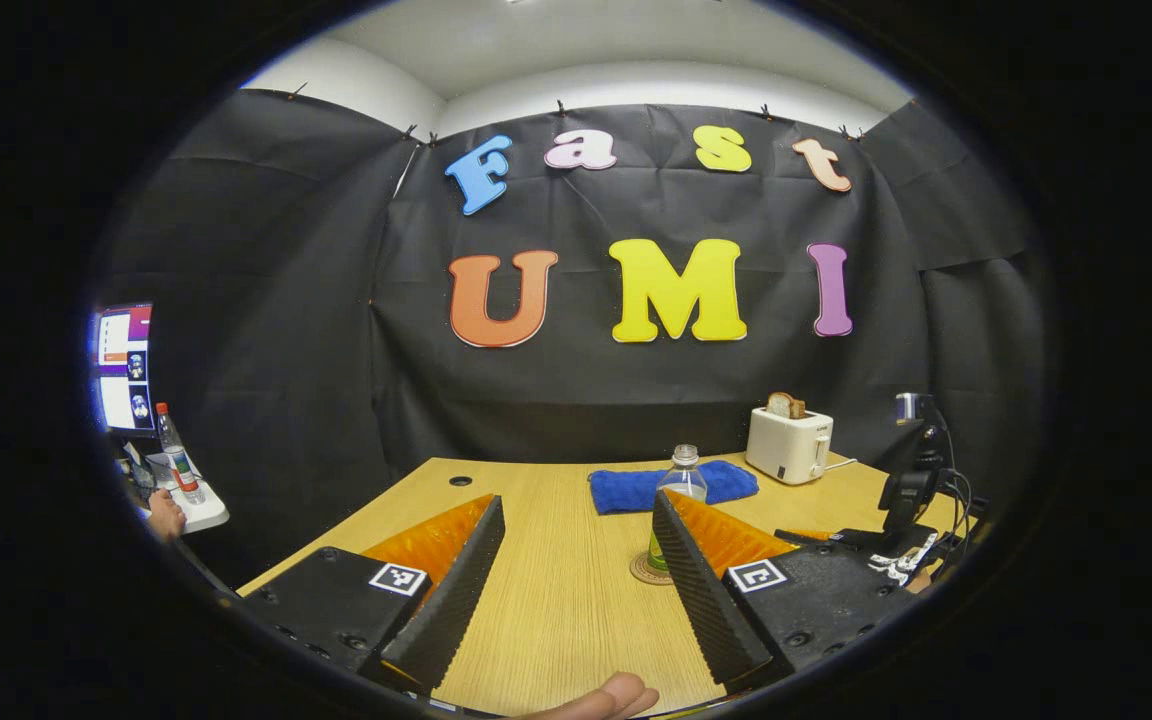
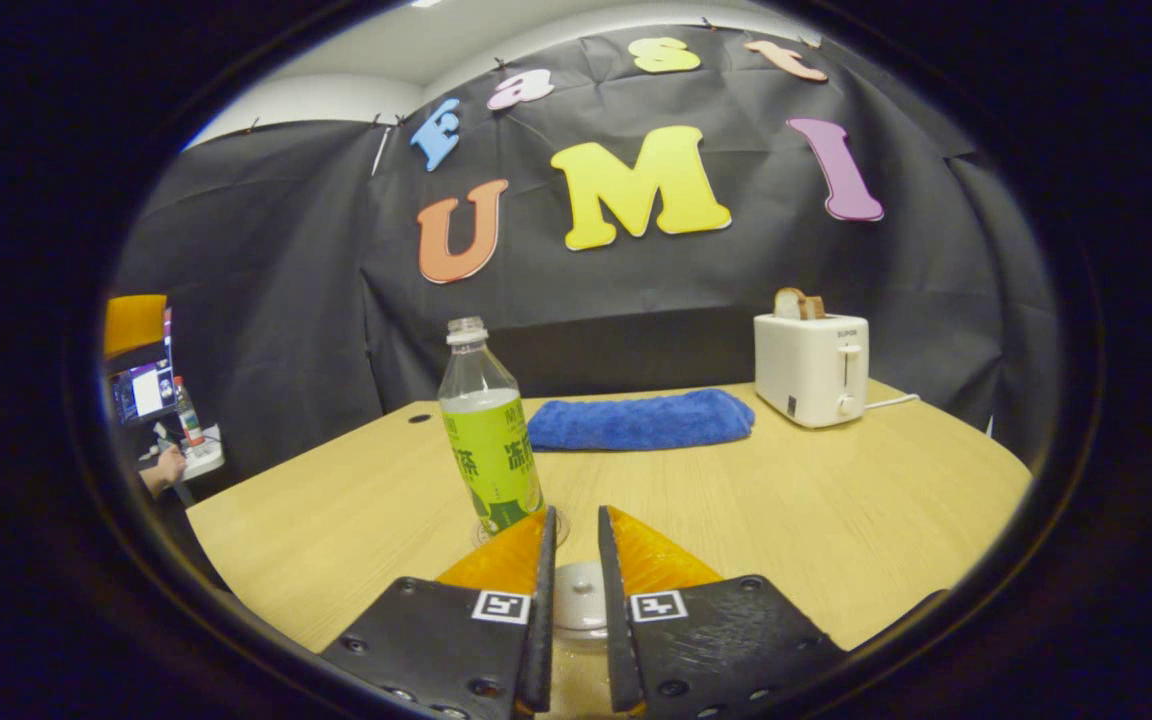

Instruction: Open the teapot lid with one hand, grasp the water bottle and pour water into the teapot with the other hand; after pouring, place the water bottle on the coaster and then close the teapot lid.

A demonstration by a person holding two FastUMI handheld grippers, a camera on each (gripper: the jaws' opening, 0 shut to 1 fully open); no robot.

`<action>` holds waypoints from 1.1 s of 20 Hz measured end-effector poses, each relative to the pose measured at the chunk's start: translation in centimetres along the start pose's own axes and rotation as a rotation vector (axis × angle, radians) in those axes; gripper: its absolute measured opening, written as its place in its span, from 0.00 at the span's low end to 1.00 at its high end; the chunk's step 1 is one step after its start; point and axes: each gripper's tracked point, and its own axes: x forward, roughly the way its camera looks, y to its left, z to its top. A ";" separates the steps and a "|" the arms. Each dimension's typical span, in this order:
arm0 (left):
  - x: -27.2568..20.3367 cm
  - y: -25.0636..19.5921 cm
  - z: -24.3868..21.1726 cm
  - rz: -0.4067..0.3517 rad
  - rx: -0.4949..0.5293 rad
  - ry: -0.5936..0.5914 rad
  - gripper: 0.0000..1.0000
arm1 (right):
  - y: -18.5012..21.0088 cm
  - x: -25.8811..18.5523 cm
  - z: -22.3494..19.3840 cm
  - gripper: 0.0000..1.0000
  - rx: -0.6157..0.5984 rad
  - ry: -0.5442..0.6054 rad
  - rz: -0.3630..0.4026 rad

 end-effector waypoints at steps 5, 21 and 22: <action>-0.1 -0.3 0.0 -0.005 0.007 -0.002 0.94 | 0.9 -1.6 1.7 0.29 -0.046 -0.022 0.000; -0.7 -1.8 0.1 0.020 0.054 -0.016 0.93 | -4.6 -13.7 11.4 0.97 -0.090 -0.198 -0.116; -0.7 -2.1 0.1 0.019 0.053 -0.015 0.93 | -5.5 -14.5 11.6 0.99 -0.093 -0.205 -0.134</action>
